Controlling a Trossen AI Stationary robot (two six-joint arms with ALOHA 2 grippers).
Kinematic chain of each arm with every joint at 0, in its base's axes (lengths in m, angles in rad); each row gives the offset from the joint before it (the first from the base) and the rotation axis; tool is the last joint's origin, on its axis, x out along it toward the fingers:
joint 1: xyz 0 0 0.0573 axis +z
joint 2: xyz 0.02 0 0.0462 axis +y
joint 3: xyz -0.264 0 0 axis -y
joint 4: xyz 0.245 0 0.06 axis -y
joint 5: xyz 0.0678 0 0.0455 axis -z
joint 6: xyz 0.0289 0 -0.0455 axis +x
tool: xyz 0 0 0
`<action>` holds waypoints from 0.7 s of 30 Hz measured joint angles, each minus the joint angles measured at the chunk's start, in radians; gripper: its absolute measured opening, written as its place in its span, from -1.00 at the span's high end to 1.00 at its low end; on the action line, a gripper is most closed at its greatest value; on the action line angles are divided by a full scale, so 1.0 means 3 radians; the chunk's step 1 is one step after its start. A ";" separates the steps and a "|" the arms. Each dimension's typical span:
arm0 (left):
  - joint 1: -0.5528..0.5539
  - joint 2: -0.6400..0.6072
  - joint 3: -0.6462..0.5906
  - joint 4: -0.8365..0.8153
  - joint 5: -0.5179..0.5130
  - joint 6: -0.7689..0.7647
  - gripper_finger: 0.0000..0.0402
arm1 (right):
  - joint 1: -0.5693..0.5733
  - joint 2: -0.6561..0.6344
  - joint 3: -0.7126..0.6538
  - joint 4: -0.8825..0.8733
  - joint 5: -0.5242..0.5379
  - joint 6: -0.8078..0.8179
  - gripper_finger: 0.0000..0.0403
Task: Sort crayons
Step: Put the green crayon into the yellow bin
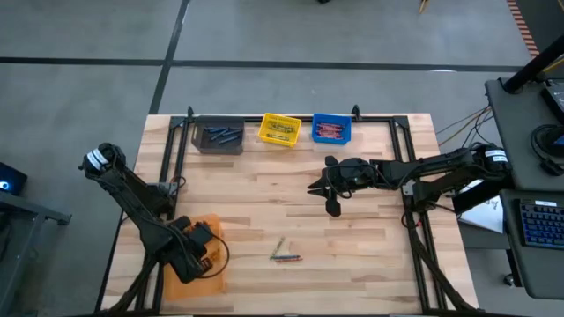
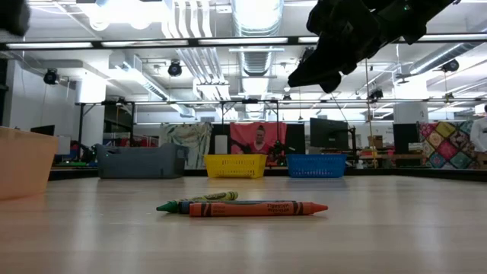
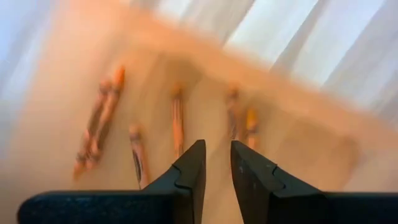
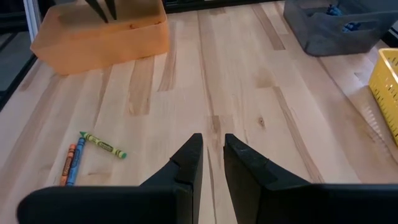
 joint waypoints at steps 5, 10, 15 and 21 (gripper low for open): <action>0.0162 -0.0003 0.0435 -0.0238 -0.0632 0.0530 0.76 | 0.0022 0.0000 0.0003 0.0023 0.0000 0.0080 0.72; 0.0463 -0.0003 0.0712 -0.0208 -0.1155 0.1256 0.80 | 0.0121 0.0000 0.0004 0.0158 0.0001 0.0089 0.72; 0.0850 -0.0003 0.0803 -0.0017 -0.1360 0.2013 0.81 | 0.0236 0.0000 0.0004 0.0335 0.0000 0.0058 0.72; 0.1106 -0.0019 0.0769 0.0093 -0.1682 0.2775 0.81 | 0.0326 0.0001 0.0056 0.0361 0.0000 0.0117 0.72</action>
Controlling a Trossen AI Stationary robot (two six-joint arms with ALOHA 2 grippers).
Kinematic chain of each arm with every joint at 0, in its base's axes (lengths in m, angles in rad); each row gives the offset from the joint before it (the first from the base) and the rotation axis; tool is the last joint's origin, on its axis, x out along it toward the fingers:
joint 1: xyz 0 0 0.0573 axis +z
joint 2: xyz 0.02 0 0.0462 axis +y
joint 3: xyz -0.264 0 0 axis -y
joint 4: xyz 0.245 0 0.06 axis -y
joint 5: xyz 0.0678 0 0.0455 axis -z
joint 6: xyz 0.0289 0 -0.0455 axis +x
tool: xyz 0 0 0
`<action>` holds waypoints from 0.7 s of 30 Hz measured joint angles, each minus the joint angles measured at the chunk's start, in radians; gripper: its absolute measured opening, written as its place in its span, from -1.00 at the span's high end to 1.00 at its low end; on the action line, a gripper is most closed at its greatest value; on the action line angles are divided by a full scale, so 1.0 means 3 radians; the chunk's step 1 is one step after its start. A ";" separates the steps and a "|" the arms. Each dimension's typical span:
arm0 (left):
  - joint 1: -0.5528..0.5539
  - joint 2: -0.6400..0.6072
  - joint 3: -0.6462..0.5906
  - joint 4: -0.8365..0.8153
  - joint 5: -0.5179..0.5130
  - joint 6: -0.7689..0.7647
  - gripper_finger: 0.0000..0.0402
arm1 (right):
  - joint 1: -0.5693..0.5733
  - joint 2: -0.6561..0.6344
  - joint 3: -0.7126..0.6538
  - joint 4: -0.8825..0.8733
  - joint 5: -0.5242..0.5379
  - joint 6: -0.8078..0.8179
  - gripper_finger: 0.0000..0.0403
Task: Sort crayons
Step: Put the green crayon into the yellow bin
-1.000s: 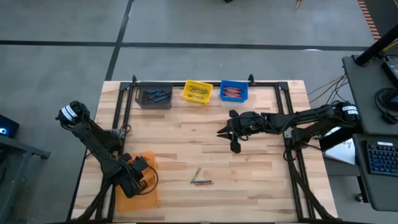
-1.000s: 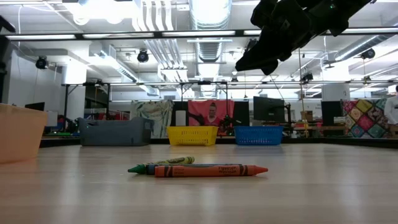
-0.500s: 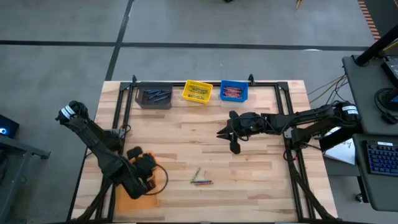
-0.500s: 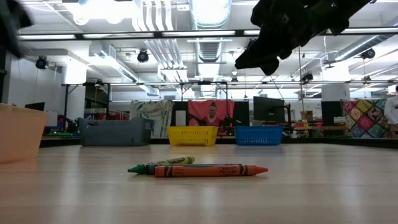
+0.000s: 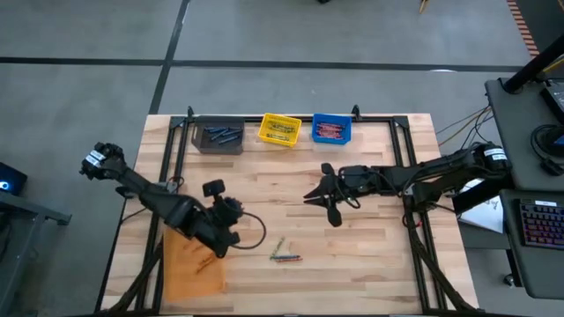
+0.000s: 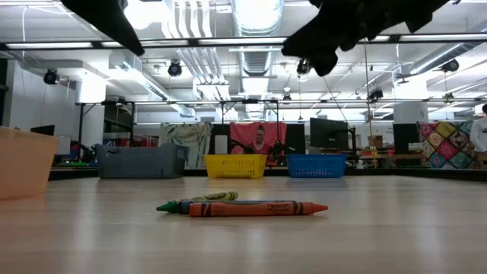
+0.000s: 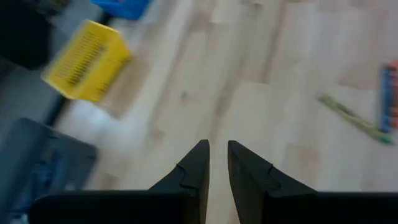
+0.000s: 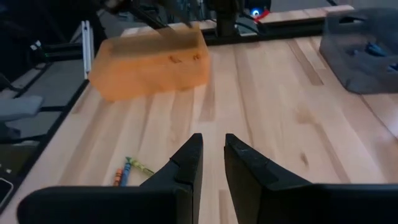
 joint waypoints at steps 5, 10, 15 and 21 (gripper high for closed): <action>0.0062 -0.0018 -0.0034 -0.0004 -0.0373 0.0119 0.81 | 0.0006 0.0106 0.0162 -0.0072 0.0001 -0.0036 0.72; 0.0068 -0.0075 -0.0034 -0.0015 -0.0459 0.0305 0.81 | 0.0008 0.0453 0.0428 -0.0301 0.0000 -0.0109 0.72; 0.0071 -0.0191 -0.0050 -0.0017 -0.0469 0.0324 0.81 | 0.0054 0.0926 0.0835 -0.0638 -0.0028 -0.0361 0.72; 0.0065 -0.0323 -0.0093 0.0111 -0.0542 0.0314 0.81 | 0.0125 0.1468 0.1363 -0.1072 -0.0352 -0.0767 0.72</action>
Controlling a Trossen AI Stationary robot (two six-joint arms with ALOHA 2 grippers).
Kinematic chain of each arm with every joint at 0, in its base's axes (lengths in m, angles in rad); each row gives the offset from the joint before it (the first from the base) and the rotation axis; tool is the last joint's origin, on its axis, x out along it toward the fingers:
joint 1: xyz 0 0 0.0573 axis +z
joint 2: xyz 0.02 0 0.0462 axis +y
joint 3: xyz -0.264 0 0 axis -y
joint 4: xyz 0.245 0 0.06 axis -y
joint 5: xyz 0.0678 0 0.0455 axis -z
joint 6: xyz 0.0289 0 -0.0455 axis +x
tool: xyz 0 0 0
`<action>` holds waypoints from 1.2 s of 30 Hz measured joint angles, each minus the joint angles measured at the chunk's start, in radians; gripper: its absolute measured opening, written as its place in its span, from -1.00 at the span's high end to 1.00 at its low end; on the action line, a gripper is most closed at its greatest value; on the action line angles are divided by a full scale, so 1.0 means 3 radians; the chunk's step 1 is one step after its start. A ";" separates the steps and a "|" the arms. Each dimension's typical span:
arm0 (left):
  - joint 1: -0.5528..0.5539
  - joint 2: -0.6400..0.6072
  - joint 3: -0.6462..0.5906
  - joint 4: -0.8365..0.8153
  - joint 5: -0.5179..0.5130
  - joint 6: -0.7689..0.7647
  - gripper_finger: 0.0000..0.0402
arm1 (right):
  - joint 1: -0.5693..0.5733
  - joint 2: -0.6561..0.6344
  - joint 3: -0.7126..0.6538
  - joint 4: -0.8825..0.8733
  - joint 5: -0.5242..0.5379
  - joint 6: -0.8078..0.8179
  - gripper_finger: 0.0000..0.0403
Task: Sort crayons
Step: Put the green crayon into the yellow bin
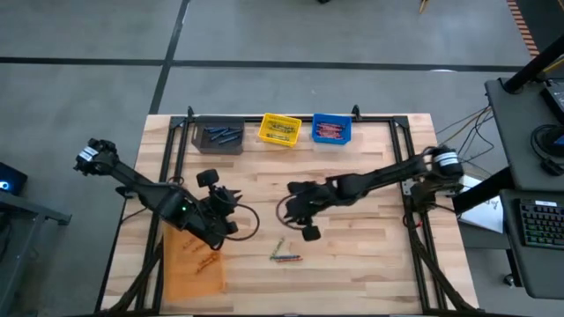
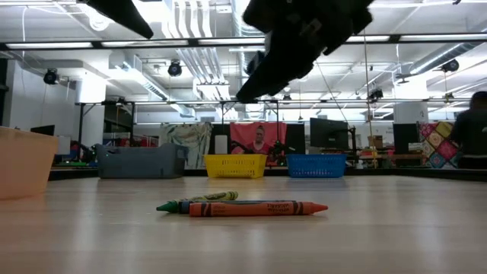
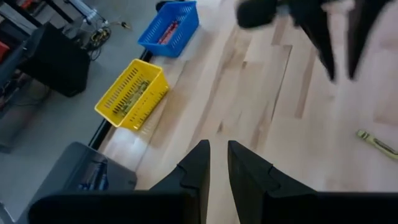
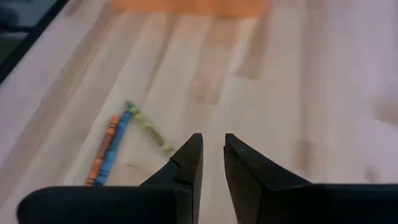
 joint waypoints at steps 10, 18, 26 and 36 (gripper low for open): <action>0.0004 -0.0035 -0.0023 0.0024 -0.0262 -0.0007 0.81 | 0.0081 0.0574 0.0581 -0.0611 -0.0200 -0.0258 0.72; 0.0004 -0.0034 -0.0023 0.0026 -0.0656 -0.0003 0.81 | 0.0146 0.0837 0.0680 -0.0612 -0.0199 -0.0258 0.71; 0.0019 -0.0031 -0.0025 0.0026 -0.0710 -0.0003 0.81 | 0.0150 0.1066 0.0776 -0.0602 -0.0485 -0.0207 0.70; 0.0026 -0.0031 -0.0026 0.0026 -0.0713 0.0051 0.81 | 0.0150 0.1058 0.0844 -0.0514 -0.0192 -0.0252 0.79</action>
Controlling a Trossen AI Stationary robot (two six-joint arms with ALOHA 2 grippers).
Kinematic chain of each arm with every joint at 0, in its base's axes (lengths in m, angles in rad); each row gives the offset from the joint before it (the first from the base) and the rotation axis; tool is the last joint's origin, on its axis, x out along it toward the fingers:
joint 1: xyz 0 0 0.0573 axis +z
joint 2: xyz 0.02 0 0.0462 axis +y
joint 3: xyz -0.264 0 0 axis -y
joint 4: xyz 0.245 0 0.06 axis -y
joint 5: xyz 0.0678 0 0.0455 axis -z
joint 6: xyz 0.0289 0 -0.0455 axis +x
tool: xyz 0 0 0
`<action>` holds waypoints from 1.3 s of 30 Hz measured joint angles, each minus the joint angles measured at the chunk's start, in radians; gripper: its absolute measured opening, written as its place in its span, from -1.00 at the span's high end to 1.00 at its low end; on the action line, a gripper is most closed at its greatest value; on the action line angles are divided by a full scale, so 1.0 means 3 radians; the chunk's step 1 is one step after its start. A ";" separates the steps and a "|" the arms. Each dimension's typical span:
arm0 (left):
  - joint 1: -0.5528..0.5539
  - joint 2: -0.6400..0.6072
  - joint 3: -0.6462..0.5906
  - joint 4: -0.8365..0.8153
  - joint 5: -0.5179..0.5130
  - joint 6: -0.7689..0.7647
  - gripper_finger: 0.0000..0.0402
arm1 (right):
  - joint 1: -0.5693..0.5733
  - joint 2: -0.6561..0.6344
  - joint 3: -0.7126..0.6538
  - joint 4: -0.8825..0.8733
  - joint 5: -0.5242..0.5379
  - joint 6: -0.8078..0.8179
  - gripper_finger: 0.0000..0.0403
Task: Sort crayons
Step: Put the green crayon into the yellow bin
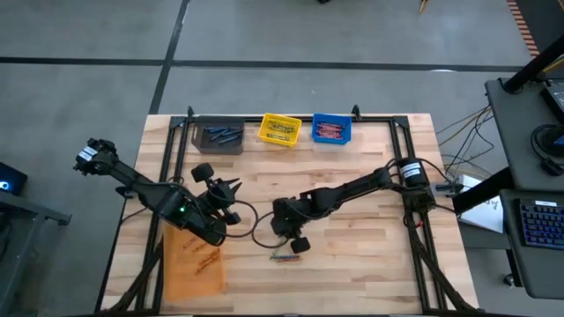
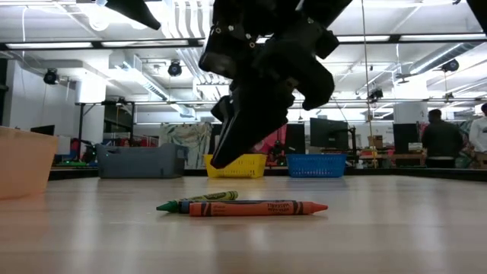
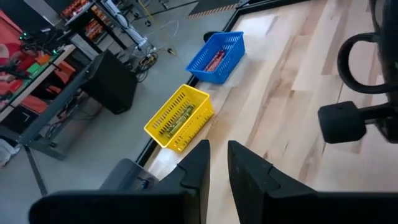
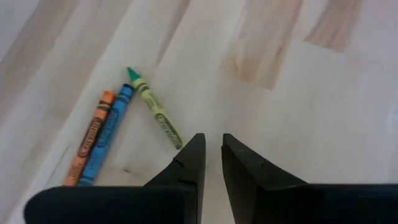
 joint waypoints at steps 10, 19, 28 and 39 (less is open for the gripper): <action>0.0029 0.0001 0.0000 0.0000 -0.0118 0.0083 0.81 | 0.0062 0.0031 -0.0004 0.0089 0.0023 0.0079 0.42; 0.0066 0.0001 0.0000 0.0001 -0.0118 0.0182 0.81 | 0.0074 0.0185 -0.0006 0.0214 -0.0156 0.0055 0.15; 0.0097 0.0001 -0.0001 0.0019 -0.0118 0.0225 0.81 | 0.0066 0.0287 -0.0010 0.0315 -0.0177 -0.0090 0.29; 0.0102 0.0001 -0.0001 0.0027 -0.0116 0.0225 0.81 | 0.0001 0.0549 0.0003 0.0466 -0.0232 -0.0123 0.55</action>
